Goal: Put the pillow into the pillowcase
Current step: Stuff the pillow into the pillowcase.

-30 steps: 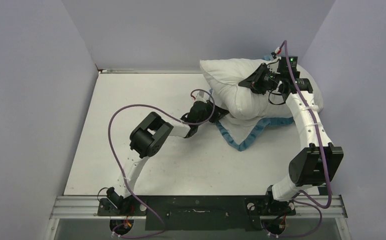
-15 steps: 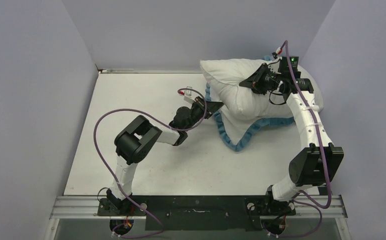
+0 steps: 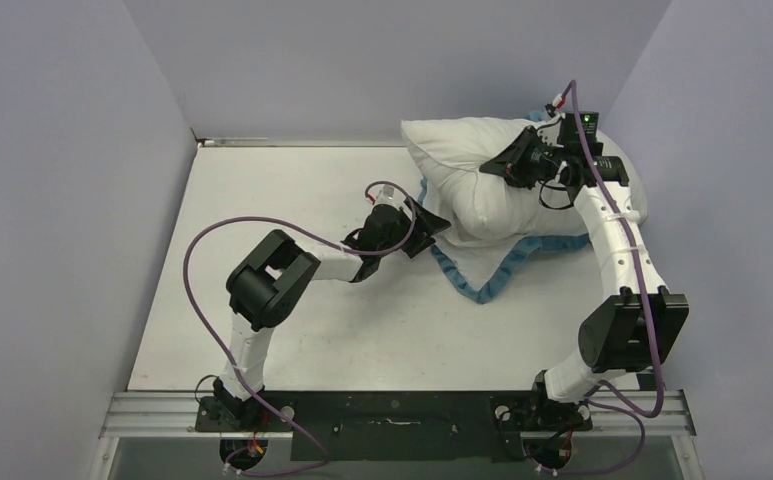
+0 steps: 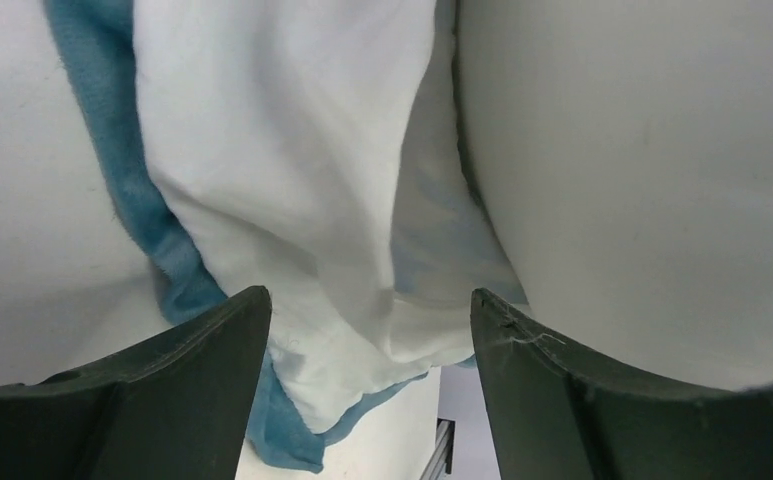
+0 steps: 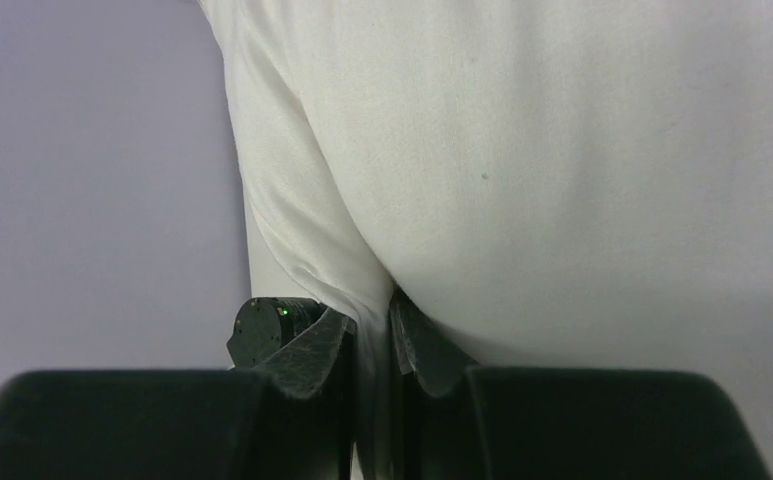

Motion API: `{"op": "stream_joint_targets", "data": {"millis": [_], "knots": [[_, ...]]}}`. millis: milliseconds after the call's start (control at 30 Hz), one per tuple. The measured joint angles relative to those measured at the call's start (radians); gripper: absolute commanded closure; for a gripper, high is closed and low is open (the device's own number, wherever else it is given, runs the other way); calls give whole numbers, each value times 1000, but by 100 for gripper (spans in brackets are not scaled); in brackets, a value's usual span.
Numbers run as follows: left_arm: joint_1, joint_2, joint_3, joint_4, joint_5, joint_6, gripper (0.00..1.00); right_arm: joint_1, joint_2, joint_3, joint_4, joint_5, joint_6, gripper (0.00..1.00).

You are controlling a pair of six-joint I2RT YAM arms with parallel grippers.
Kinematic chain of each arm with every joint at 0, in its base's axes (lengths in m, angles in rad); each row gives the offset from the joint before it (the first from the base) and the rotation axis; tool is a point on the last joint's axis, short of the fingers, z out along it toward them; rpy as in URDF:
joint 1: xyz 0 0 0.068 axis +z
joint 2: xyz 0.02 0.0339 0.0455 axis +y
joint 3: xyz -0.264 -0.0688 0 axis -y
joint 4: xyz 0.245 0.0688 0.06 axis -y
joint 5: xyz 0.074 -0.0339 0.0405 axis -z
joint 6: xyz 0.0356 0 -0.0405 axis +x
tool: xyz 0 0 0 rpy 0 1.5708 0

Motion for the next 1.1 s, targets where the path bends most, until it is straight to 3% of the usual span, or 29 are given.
{"op": "stream_joint_targets", "data": {"millis": [233, 333, 367, 467, 533, 600, 833, 1100], "knots": [[0, 56, 204, -166, 25, -3, 28, -1, 0, 4, -2, 3, -3, 95], [-2, 107, 305, -257, 39, 1, 35, -3, 0, 5, -2, 3, -3, 95], [-4, 126, 336, -289, 43, 1, 40, -4, 0, 5, -3, 3, -3, 95], [-10, 152, 352, -341, 43, -17, 69, -6, 0, 13, -10, 5, -5, 95], [-15, 169, 351, -354, 43, -33, 94, -6, 0, 21, -15, 9, -7, 95], [-18, 182, 344, -348, 44, -58, 100, -6, 0, 25, -18, 12, -7, 95], [-20, 195, 271, -137, 37, -70, 100, -7, 0, 25, -25, 14, -8, 95], [9, 192, 129, 391, -23, -30, 100, -7, 0, 25, -29, 15, -15, 95]]}}
